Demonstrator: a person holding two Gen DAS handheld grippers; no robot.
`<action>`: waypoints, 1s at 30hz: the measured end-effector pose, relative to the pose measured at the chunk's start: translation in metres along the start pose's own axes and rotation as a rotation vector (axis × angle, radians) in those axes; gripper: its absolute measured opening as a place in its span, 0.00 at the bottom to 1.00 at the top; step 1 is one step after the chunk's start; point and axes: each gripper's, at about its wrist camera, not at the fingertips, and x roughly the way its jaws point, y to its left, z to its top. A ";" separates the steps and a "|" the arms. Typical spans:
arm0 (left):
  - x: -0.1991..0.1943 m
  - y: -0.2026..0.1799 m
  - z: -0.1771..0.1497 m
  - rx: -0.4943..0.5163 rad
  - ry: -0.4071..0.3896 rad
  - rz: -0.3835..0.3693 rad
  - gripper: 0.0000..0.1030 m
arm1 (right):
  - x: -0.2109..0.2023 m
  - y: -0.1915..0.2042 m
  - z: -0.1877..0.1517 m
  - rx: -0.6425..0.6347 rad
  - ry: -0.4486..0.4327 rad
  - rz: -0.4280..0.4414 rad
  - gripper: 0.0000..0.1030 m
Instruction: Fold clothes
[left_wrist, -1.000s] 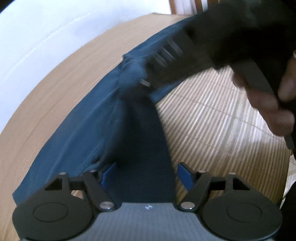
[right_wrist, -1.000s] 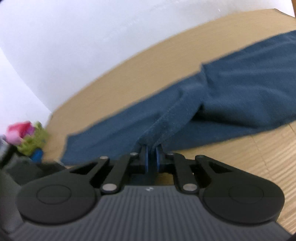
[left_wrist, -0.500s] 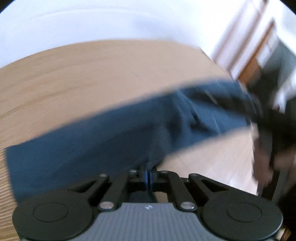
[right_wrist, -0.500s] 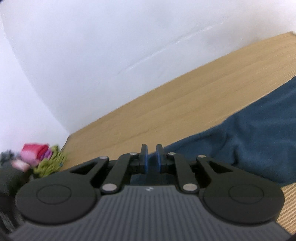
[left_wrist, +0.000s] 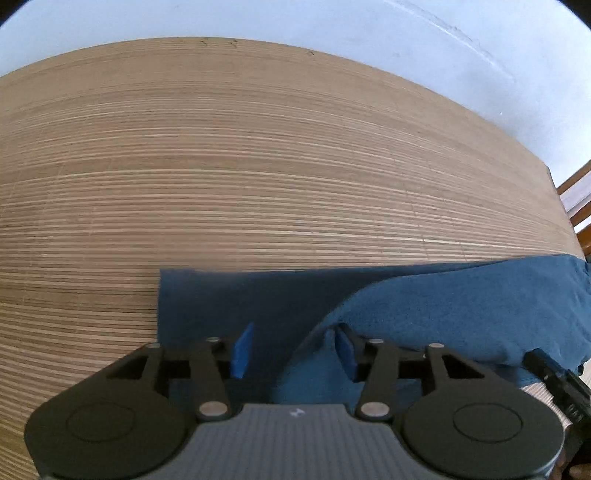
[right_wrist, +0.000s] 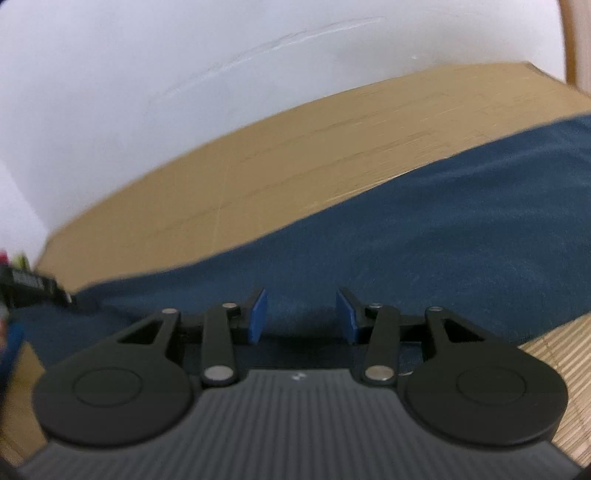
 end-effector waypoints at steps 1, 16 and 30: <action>-0.002 0.000 0.000 -0.001 -0.009 0.004 0.56 | 0.001 0.005 -0.001 -0.031 0.009 0.003 0.44; -0.008 0.011 -0.047 0.117 -0.006 0.060 0.65 | 0.017 0.118 -0.044 -0.366 0.194 0.388 0.42; 0.001 0.003 -0.061 0.238 -0.032 -0.075 0.26 | 0.044 0.139 -0.047 -0.177 0.241 0.506 0.12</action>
